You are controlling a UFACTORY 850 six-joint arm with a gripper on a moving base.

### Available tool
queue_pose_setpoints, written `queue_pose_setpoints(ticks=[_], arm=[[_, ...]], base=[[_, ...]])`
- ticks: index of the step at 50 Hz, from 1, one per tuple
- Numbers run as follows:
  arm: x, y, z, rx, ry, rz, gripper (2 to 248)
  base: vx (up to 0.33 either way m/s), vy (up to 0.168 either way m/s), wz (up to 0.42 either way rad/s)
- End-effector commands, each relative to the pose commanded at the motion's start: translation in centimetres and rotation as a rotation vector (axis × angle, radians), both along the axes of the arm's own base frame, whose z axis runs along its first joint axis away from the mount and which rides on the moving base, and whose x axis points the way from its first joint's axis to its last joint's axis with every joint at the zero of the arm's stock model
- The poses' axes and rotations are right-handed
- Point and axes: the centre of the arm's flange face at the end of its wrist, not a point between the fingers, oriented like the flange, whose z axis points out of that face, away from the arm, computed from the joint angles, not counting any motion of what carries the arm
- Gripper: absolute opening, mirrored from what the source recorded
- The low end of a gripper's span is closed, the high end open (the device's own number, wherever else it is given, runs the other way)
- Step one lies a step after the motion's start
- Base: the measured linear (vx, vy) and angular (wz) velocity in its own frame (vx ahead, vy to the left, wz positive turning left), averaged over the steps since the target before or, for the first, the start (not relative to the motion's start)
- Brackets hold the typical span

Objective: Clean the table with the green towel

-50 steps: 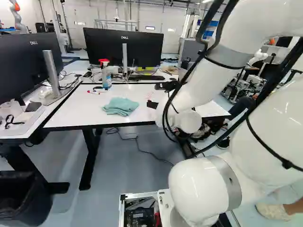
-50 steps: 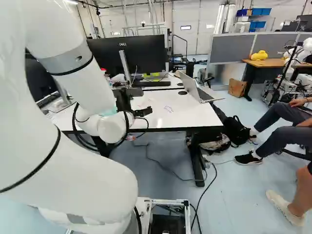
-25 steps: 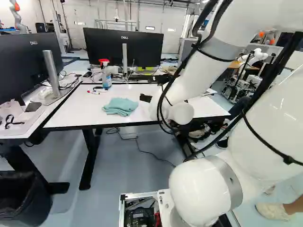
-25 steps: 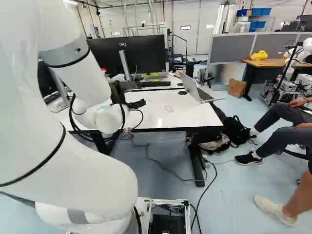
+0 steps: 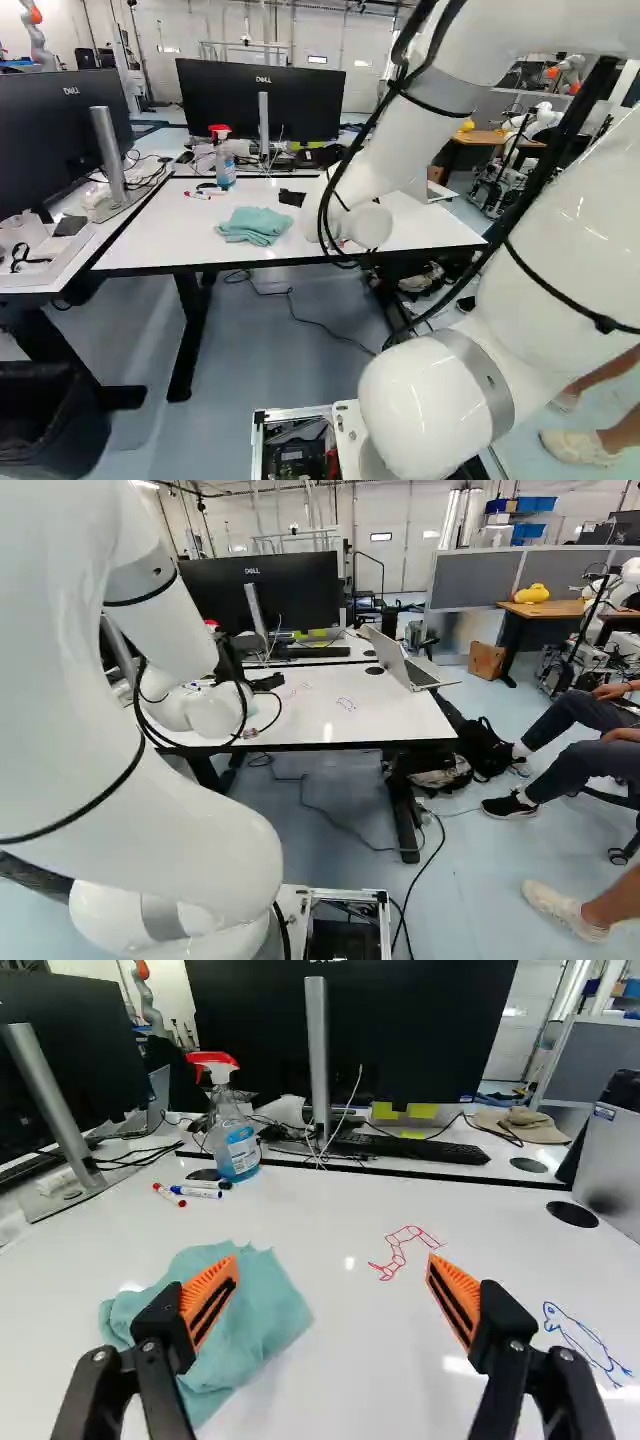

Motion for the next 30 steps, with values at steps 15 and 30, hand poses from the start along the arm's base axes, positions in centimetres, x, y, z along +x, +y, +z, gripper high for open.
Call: queue_pose_setpoints(ticks=[15, 30], arm=[[1.6, 2.2, -0.2, -0.008, 0.030, 0.045, 247], [3.0, 4.5, -0.6, -0.025, 0.085, 0.088, 247]], base=[[0.000, 0.000, 0.000], [0.000, 0.000, 0.000]])
